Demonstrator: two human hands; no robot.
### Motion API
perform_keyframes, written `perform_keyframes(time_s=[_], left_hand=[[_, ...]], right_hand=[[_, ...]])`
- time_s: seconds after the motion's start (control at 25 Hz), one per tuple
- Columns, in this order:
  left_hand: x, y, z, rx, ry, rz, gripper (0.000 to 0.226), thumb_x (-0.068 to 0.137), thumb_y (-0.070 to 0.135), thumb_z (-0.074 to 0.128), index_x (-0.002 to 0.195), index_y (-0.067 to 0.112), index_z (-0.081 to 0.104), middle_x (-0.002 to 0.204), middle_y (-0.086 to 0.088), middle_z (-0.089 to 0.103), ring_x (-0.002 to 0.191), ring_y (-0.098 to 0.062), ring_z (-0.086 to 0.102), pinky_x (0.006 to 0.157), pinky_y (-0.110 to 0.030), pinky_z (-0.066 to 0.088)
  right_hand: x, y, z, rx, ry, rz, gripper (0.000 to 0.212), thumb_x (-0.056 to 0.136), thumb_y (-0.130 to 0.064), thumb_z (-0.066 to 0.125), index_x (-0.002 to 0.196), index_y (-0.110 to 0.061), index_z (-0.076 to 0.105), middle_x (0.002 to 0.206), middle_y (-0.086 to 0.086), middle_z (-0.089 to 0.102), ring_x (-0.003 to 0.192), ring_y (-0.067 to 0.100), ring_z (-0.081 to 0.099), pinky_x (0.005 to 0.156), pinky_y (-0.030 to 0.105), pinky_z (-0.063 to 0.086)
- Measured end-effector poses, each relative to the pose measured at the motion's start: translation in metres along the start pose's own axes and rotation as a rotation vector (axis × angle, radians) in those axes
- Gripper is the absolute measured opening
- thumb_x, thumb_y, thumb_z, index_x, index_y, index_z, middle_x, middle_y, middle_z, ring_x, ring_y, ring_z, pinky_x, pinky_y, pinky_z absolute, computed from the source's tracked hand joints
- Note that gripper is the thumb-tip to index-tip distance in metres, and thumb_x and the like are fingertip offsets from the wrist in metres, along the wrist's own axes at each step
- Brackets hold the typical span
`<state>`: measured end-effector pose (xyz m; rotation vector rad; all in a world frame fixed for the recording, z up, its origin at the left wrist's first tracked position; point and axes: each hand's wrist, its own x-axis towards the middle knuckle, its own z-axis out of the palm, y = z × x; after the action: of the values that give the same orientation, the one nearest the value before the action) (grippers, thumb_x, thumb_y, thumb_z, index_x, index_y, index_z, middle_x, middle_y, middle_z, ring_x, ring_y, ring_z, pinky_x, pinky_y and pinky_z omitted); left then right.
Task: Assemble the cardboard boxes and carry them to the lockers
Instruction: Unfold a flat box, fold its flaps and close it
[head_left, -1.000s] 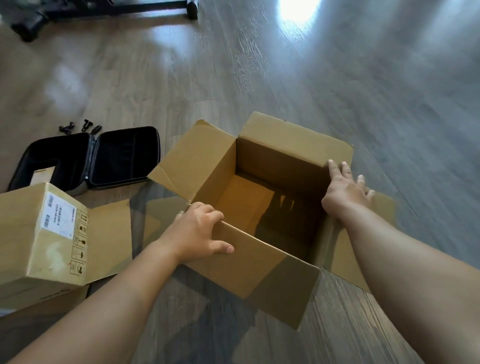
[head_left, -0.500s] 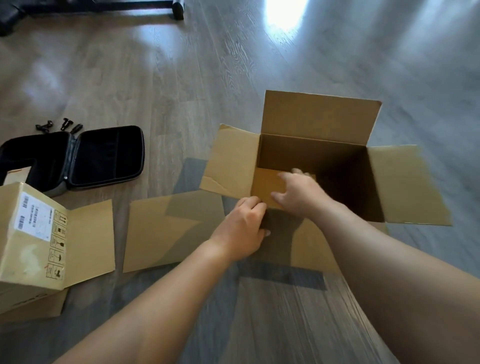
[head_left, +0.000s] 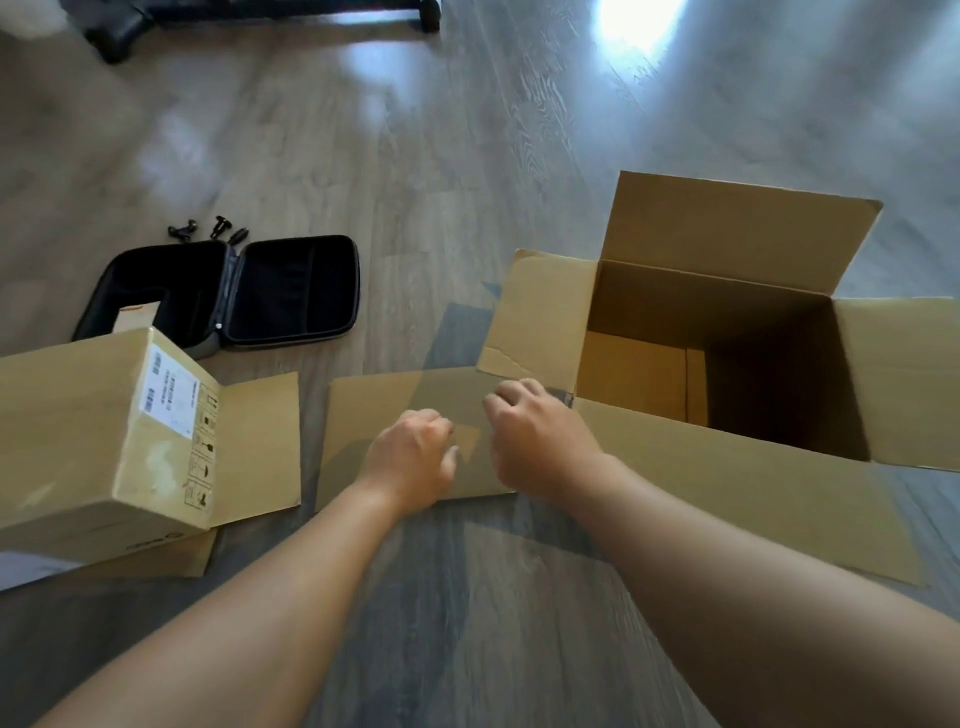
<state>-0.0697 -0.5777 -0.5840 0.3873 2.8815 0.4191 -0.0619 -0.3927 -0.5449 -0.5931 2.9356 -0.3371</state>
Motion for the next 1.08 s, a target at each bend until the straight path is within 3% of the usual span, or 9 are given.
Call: perform_keyframes(time_s=[0.16,0.4,0.48,0.56,0.68,0.76,0.96,1.08], left_hand=[[-0.019,-0.059,-0.003,0.061,-0.168,-0.309,0.020,0.093,0.032,0.050,0.098,0.013,0.055,0.110,-0.008,0.058,0.103,-0.027,0.056,0.083,-0.038,0.051],[-0.043,-0.104,-0.002,-0.034,-0.370,-0.497,0.026,0.094,0.039,0.055,0.103,0.015,0.049,0.114,-0.009,0.058,0.099,-0.027,0.057,0.069,-0.032,0.039],[-0.046,-0.104,-0.003,-0.092,-0.394,-0.517,0.028,0.097,0.038,0.055,0.107,0.013,0.049,0.106,-0.006,0.058,0.090,-0.021,0.056,0.061,-0.031,0.037],[-0.047,-0.104,-0.002,-0.158,-0.401,-0.530,0.027,0.098,0.037,0.056,0.105,0.012,0.049,0.095,-0.003,0.056,0.078,-0.015,0.053,0.056,-0.028,0.036],[-0.046,-0.101,-0.004,-0.195,-0.399,-0.533,0.030,0.094,0.038,0.061,0.100,0.012,0.049,0.090,-0.003,0.055,0.072,-0.013,0.050,0.055,-0.028,0.035],[-0.047,-0.103,-0.004,-0.254,-0.369,-0.542,0.035,0.090,0.041,0.067,0.100,0.012,0.050,0.091,-0.003,0.055,0.074,-0.013,0.051,0.056,-0.029,0.037],[-0.049,-0.111,-0.002,-0.314,-0.271,-0.564,0.038,0.085,0.037,0.071,0.101,0.009,0.050,0.099,-0.008,0.060,0.088,-0.023,0.059,0.063,-0.030,0.044],[-0.049,-0.107,0.005,-0.400,-0.283,-0.569,0.041,0.085,0.038,0.071,0.105,0.008,0.053,0.100,-0.007,0.058,0.091,-0.023,0.058,0.067,-0.031,0.045]], right_hand=[[0.018,-0.025,0.026,0.166,-0.290,0.311,0.019,0.087,-0.013,0.054,0.105,-0.009,0.055,0.118,0.011,0.051,0.113,0.034,0.051,0.082,0.040,0.049],[0.030,-0.013,0.073,0.237,-0.428,0.621,0.042,0.090,-0.037,0.062,0.124,-0.014,0.051,0.125,0.012,0.052,0.114,0.032,0.055,0.083,0.038,0.051],[0.026,-0.013,0.087,0.267,-0.463,0.672,0.036,0.090,-0.036,0.063,0.117,-0.016,0.049,0.127,0.012,0.050,0.106,0.029,0.057,0.072,0.036,0.052],[0.024,-0.015,0.097,0.279,-0.476,0.681,0.031,0.090,-0.032,0.065,0.109,-0.017,0.045,0.126,0.011,0.049,0.102,0.027,0.056,0.058,0.031,0.045],[0.025,-0.020,0.103,0.298,-0.438,0.677,0.027,0.086,-0.030,0.067,0.098,-0.016,0.048,0.115,0.009,0.054,0.104,0.029,0.055,0.066,0.032,0.045],[0.028,-0.023,0.102,0.351,-0.369,0.720,0.022,0.085,-0.030,0.068,0.088,-0.016,0.051,0.100,0.007,0.059,0.095,0.028,0.060,0.065,0.031,0.047],[0.027,-0.019,0.101,0.414,-0.257,0.841,0.022,0.085,-0.028,0.071,0.100,-0.014,0.061,0.092,0.006,0.064,0.082,0.024,0.063,0.060,0.029,0.051],[0.024,-0.022,0.105,0.400,-0.268,0.829,0.030,0.081,-0.024,0.068,0.108,-0.012,0.065,0.097,0.007,0.066,0.089,0.028,0.065,0.073,0.036,0.059]])
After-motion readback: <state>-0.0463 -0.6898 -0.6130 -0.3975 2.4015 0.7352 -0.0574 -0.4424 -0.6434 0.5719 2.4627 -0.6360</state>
